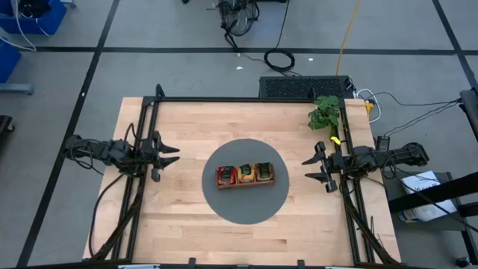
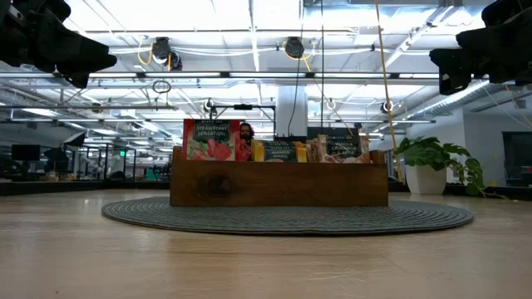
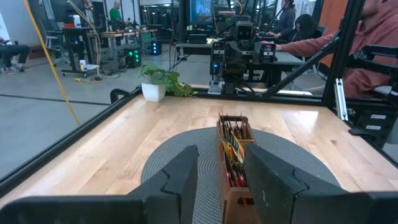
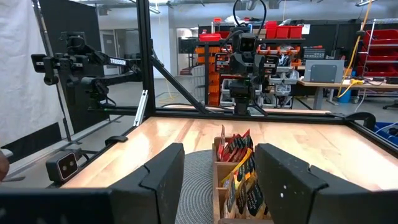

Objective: Pick & Place Tea
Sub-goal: Return to home Position

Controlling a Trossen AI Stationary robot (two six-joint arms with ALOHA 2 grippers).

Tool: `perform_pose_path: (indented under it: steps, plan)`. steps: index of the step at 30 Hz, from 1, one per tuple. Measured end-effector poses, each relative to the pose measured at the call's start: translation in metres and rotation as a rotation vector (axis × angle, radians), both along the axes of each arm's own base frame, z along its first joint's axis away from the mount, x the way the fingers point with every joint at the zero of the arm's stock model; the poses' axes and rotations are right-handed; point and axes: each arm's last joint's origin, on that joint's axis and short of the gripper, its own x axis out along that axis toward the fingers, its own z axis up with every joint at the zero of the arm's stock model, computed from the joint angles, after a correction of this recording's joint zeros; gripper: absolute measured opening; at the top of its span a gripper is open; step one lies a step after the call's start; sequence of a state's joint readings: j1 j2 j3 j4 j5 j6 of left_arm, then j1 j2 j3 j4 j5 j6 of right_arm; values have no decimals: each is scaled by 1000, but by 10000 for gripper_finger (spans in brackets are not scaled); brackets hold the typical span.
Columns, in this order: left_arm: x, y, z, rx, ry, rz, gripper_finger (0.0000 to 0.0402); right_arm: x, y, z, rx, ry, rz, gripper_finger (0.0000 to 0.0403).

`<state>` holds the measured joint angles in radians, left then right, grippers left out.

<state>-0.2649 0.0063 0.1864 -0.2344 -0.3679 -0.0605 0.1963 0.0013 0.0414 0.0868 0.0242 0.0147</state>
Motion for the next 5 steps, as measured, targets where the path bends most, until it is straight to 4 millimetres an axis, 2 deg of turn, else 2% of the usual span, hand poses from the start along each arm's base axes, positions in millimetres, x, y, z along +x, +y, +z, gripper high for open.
perform_pose_path:
  steps: [5]
  plan:
    - [0,0,0,0,0,0,134,0,0,0,0,0,0,181]
